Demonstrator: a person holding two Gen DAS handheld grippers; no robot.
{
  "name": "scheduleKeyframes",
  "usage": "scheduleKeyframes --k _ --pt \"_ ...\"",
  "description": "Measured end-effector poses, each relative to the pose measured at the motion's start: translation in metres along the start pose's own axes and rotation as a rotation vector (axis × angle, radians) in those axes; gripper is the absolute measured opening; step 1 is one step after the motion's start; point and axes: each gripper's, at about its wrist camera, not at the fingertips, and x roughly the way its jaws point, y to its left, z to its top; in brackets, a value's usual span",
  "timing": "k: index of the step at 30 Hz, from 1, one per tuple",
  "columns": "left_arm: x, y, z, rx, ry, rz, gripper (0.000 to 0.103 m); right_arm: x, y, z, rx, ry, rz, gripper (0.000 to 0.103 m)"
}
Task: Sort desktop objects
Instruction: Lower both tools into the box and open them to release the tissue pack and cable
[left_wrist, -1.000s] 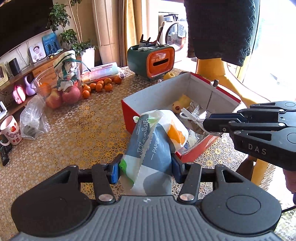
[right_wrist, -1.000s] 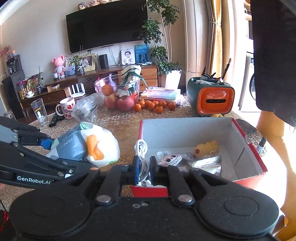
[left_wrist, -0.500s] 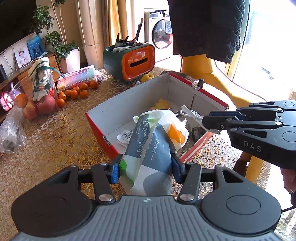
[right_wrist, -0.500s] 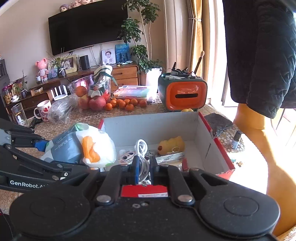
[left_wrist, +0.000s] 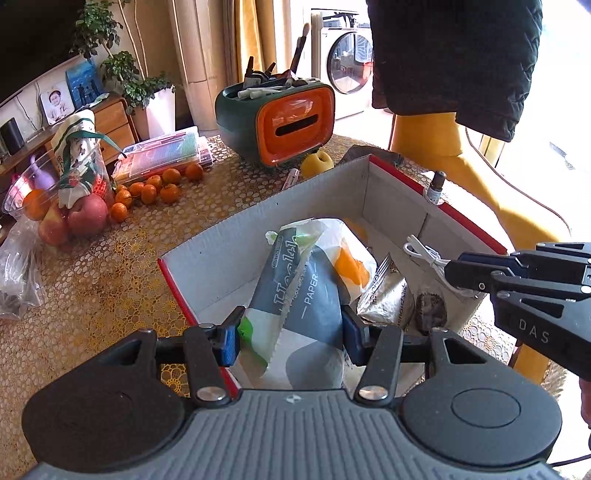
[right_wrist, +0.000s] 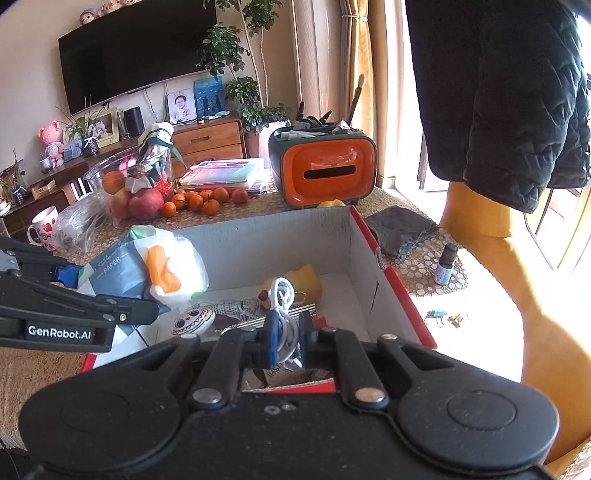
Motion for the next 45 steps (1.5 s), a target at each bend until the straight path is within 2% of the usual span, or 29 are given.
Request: scheduleKeyframes --k 6,14,20,25,29,35,41,45 --pt "0.03 0.001 0.011 -0.041 0.051 0.014 0.052 0.02 -0.009 0.001 0.004 0.025 -0.024 0.01" --pt "0.057 -0.007 0.003 -0.021 0.095 0.02 0.053 0.036 -0.014 -0.005 0.001 0.051 -0.042 0.01" --pt "0.066 -0.01 0.003 -0.005 0.098 0.044 0.054 0.048 -0.017 -0.005 -0.008 0.05 -0.082 0.01" --pt "0.075 -0.019 0.0 0.065 0.115 0.075 0.056 0.056 -0.017 -0.006 -0.021 0.059 -0.108 0.01" --pt "0.078 -0.025 -0.003 0.101 0.125 0.075 0.065 0.059 -0.018 -0.008 -0.03 0.061 -0.123 0.01" --pt "0.079 -0.024 -0.009 0.103 0.14 0.054 0.078 0.059 -0.019 -0.008 -0.024 0.066 -0.118 0.017" --pt "0.072 -0.019 -0.011 0.075 0.128 0.012 0.079 0.057 -0.017 -0.009 -0.026 0.076 -0.098 0.023" --pt "0.063 -0.016 -0.012 0.058 0.113 -0.012 0.079 0.052 -0.017 -0.008 -0.01 0.071 -0.081 0.033"
